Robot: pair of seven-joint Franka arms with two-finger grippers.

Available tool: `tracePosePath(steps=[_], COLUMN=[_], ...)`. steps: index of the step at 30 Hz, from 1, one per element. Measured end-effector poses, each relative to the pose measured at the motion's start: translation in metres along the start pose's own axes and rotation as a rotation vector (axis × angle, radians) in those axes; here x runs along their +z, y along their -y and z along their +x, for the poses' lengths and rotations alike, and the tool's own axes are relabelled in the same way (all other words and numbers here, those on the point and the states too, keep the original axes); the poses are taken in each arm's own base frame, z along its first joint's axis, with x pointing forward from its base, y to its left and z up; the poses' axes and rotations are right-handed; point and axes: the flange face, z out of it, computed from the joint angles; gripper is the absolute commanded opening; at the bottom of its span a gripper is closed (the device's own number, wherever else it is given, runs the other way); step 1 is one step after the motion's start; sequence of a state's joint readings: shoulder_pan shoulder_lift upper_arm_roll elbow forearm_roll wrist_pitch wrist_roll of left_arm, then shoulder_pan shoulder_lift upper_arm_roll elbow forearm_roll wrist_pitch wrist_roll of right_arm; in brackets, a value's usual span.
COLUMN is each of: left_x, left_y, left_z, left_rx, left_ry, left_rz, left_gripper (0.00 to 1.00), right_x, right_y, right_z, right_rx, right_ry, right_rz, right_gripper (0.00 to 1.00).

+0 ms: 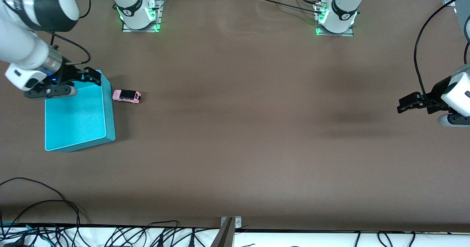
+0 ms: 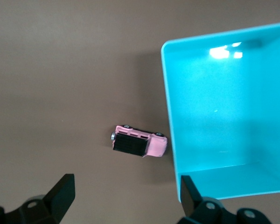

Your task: Wind and store pink jeep toy

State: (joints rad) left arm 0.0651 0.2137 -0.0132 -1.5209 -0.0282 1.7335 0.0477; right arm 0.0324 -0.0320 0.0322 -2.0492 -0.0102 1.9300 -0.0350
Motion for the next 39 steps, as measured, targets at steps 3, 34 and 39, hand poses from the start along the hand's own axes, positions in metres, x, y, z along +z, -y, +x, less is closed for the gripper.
tracePosePath(steps=[3, 34, 39], left_x=[0.000, 0.000, 0.000], left_y=[0.000, 0.000, 0.000], left_z=[0.000, 0.000, 0.000], left_rx=[-0.001, -0.009, -0.010], left_ry=[0.000, 0.001, 0.002], left_rz=[0.000, 0.000, 0.000], left_gripper=[1.00, 1.00, 1.00], right_x=[0.022, 0.159, 0.165], right_y=[0.005, 0.010, 0.010], right_z=[-0.006, -0.070, -0.069], right_rx=[0.003, 0.057, 0.213], right_ry=[-0.001, -0.041, -0.096], right_rz=[-0.001, 0.000, 0.009], right_gripper=[1.00, 0.97, 0.97])
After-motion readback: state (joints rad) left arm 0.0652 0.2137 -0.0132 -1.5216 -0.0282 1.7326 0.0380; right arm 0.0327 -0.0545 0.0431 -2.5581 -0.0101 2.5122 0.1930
